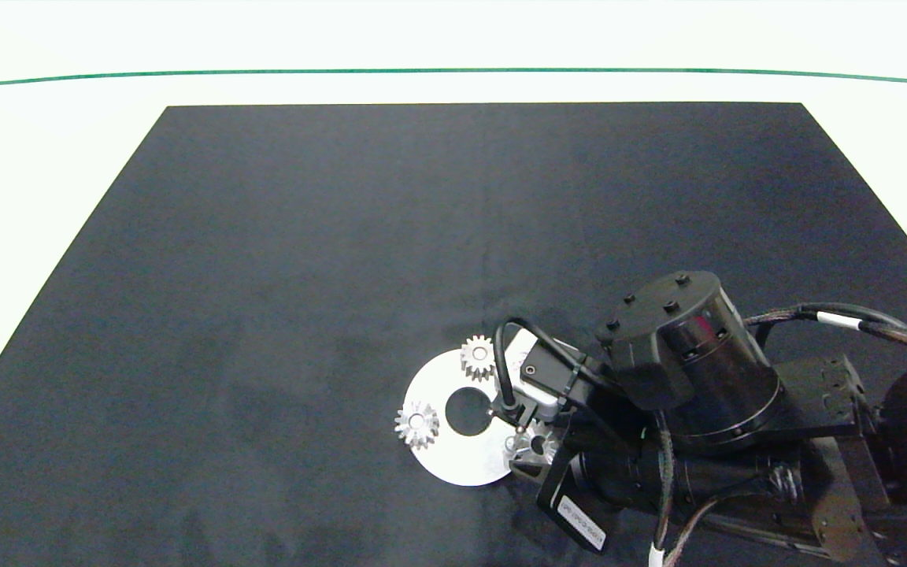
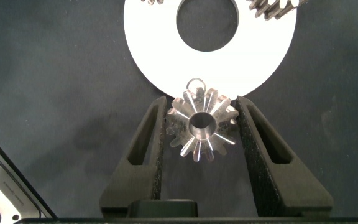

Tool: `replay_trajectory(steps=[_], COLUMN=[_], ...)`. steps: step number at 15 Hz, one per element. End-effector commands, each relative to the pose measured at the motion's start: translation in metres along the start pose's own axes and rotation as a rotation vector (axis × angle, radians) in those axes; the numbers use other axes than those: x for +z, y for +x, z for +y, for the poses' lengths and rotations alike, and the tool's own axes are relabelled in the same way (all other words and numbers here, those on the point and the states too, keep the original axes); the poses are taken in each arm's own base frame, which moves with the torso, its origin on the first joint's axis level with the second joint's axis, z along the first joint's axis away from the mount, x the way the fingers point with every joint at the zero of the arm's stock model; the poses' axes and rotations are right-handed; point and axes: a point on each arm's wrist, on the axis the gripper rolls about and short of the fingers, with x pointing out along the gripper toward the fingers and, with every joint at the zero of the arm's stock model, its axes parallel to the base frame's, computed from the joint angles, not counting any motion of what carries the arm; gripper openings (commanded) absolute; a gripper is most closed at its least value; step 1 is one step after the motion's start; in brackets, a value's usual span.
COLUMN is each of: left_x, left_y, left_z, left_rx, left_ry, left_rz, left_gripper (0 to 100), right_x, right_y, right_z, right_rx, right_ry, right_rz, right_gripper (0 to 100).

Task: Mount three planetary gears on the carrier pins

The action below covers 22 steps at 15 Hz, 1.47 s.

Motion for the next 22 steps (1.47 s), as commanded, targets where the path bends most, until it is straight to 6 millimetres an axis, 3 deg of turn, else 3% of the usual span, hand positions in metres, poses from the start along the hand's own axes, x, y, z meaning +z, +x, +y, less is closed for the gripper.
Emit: replay_trajectory(steps=[1, 22], left_x=[-0.001, 0.001], left_y=[-0.003, -0.007], left_z=[0.0, 0.001], left_rx=[0.002, 0.004], left_ry=[0.001, 0.001], left_rz=[-0.009, -0.029], left_gripper=[100, 100], right_x=[0.001, 0.01], right_y=[0.006, 0.018], right_z=[0.001, 0.002], right_rx=[0.001, 0.0], right_ry=[-0.003, -0.002], right_rz=[0.006, 0.003], right_gripper=[0, 0])
